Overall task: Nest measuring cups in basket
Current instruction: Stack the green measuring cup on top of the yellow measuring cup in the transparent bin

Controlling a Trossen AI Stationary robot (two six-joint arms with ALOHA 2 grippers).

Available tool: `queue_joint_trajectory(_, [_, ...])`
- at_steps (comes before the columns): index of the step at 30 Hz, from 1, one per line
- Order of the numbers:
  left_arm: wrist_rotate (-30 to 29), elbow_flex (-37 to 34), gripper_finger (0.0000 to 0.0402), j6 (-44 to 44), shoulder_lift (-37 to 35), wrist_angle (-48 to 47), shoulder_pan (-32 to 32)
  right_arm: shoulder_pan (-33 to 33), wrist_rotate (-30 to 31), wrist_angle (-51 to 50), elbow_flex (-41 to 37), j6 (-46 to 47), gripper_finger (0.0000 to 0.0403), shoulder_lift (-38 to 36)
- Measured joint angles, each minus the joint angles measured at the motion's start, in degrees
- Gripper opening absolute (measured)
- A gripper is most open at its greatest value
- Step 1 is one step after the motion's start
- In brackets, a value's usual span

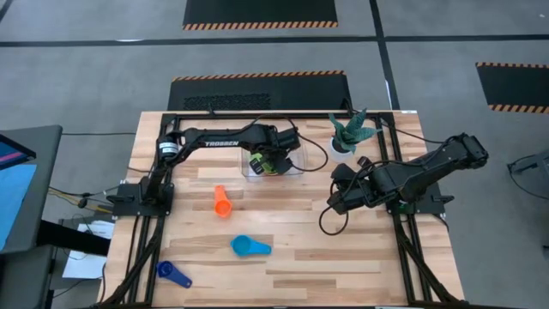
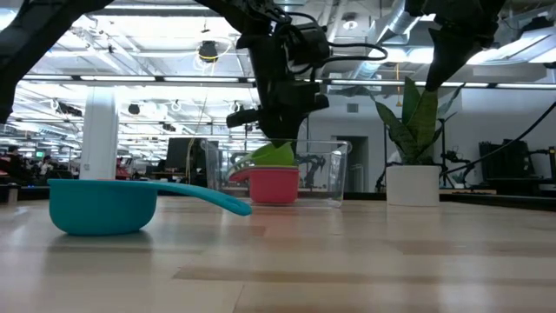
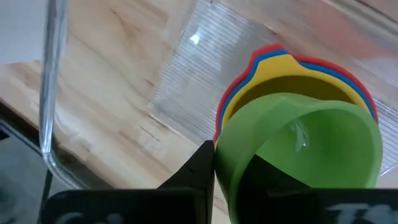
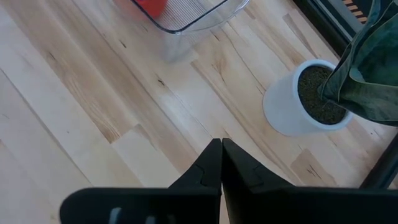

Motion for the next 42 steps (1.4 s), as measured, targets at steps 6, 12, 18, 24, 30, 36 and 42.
queue_joint_trajectory(6, [-0.3, 0.0, 0.003, -5.5, 0.0, -0.3, -0.4, 0.0, 0.0, -0.2, 0.0, 0.0, 0.0019, 0.0])
queue_joint_trajectory(12, [-1.4, 0.0, 0.003, -6.7, 0.0, -3.1, -1.0, 0.0, 0.0, -0.8, 0.0, 0.0, 0.0022, 0.0])
queue_joint_trajectory(18, [-1.7, 0.0, 0.003, -5.5, 0.0, -4.3, -1.2, 0.0, 0.0, -1.6, 0.0, 0.0, 0.0021, 0.0])
queue_joint_trajectory(24, [-3.4, 0.0, 0.003, -1.5, 0.0, -4.5, -2.1, 0.0, 0.0, -1.6, 0.0, 0.0, 0.0019, 0.0])
queue_joint_trajectory(30, [-6.8, 0.0, 0.003, -2.8, -0.1, -4.5, -3.4, 0.0, 0.0, -1.5, 0.0, 0.0, 0.0023, 0.0])
queue_joint_trajectory(36, [-7.0, 0.0, 0.003, -2.8, -0.1, -4.7, -4.9, 0.0, 0.0, -1.5, 0.0, 0.0, 0.0019, 0.0])
queue_joint_trajectory(42, [-9.4, 0.0, 0.003, -3.2, -0.1, -4.6, -6.4, 0.0, 0.0, -1.2, 0.0, 0.0, 0.0024, 0.0])
